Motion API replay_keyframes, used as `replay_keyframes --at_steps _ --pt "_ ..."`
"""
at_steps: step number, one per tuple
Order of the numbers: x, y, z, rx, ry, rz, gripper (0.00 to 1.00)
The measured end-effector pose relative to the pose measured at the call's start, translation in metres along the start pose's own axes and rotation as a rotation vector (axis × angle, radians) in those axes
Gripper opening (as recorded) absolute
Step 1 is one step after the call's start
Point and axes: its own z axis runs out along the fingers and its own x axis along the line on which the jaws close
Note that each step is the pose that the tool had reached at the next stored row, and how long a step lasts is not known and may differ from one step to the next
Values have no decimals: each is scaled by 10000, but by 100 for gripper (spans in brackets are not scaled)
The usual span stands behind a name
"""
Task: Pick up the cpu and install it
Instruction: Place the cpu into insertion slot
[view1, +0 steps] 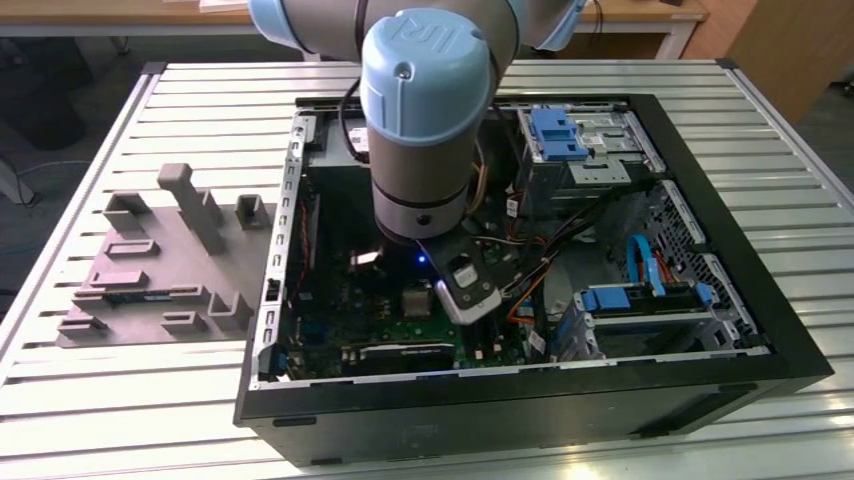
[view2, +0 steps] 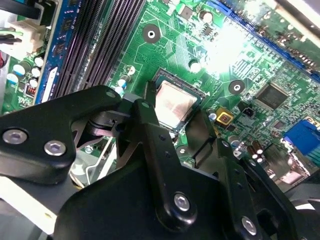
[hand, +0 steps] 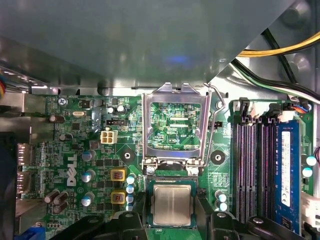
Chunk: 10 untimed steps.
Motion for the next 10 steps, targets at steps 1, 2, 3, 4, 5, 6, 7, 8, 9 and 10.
replay_keyframes --at_steps 1,2,3,4,5,6,7,8,9,10 --pt "0 0 -10 -1 0 -1 51" --pt "0 1 -21 -2 0 0 51" --pt "0 2 -34 -1 1 0 51" --pt "0 2 -47 -2 2 0 51" --pt "0 3 -63 -2 3 0 51" --pt "0 3 -82 0 6 -1 51" --pt "0 4 -103 -1 8 0 51" --pt "0 5 -126 -1 14 0 51" --pt "1 6 -145 -2 17 0 50" --pt "1 7 -163 -2 20 0 43"
